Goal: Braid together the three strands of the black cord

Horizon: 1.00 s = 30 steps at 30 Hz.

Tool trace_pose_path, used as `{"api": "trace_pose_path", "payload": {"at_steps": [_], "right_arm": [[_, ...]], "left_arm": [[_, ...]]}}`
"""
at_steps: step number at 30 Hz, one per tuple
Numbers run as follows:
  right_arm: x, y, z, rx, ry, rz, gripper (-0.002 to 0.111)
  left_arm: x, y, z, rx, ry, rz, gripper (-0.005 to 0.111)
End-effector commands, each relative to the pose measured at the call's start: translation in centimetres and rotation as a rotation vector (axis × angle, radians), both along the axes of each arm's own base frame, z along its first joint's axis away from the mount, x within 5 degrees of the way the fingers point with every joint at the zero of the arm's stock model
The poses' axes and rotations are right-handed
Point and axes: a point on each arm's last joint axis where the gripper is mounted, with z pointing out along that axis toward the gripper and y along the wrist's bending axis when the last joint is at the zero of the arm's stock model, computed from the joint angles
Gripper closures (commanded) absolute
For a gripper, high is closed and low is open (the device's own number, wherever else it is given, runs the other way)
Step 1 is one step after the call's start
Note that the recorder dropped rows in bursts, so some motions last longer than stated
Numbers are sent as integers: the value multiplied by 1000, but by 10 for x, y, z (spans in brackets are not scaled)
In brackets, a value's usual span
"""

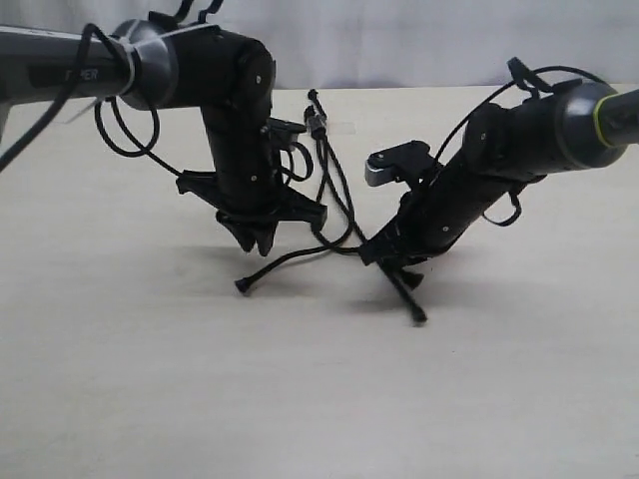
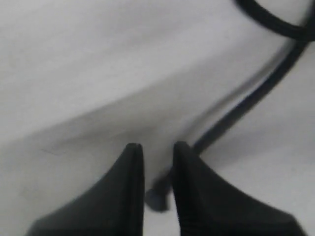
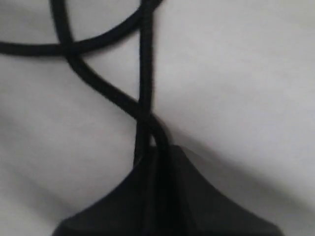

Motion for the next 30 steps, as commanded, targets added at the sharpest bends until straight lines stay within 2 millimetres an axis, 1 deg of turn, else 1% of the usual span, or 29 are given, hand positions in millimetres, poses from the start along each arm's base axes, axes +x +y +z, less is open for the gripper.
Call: {"api": "trace_pose_path", "payload": {"at_steps": [1, 3, 7, 11, 13, 15, 18, 20, 24, 26, 28, 30], "right_arm": [[-32, 6, -20, 94, 221, -1, 104], [-38, 4, -18, 96, 246, 4, 104], [-48, 2, -19, 93, 270, 0, 104], [-51, 0, -21, 89, 276, -5, 104], [-51, 0, -21, 89, 276, -5, 104], [-51, 1, -21, 92, 272, -10, 104], [-49, 2, -20, 115, 267, -40, 104], [-48, 3, -19, 125, 261, -59, 104], [-46, 4, -19, 136, 244, -86, 103], [-45, 4, -19, 142, 238, -97, 96], [-44, 4, -18, 146, 233, -104, 86], [-44, 4, -16, 149, 228, -102, 74]], "left_arm": [[-7, -17, -6, -26, -22, -41, 107], [-11, -18, -15, -34, -23, -32, 107], [-24, -10, -37, -10, 16, 3, 107], [-31, -7, -48, -11, 30, 15, 107], [-36, -10, -52, -34, 47, 28, 107], [-41, -14, -54, -87, 82, 31, 107], [-48, -25, -51, -214, 155, 10, 107], [-52, -29, -49, -262, 200, 2, 107], [-60, -33, -48, -260, 257, -17, 107], [-63, -35, -48, -257, 275, -28, 107], [-65, -35, -47, -252, 288, -36, 107], [-64, -35, -40, -256, 269, -44, 107]]}}
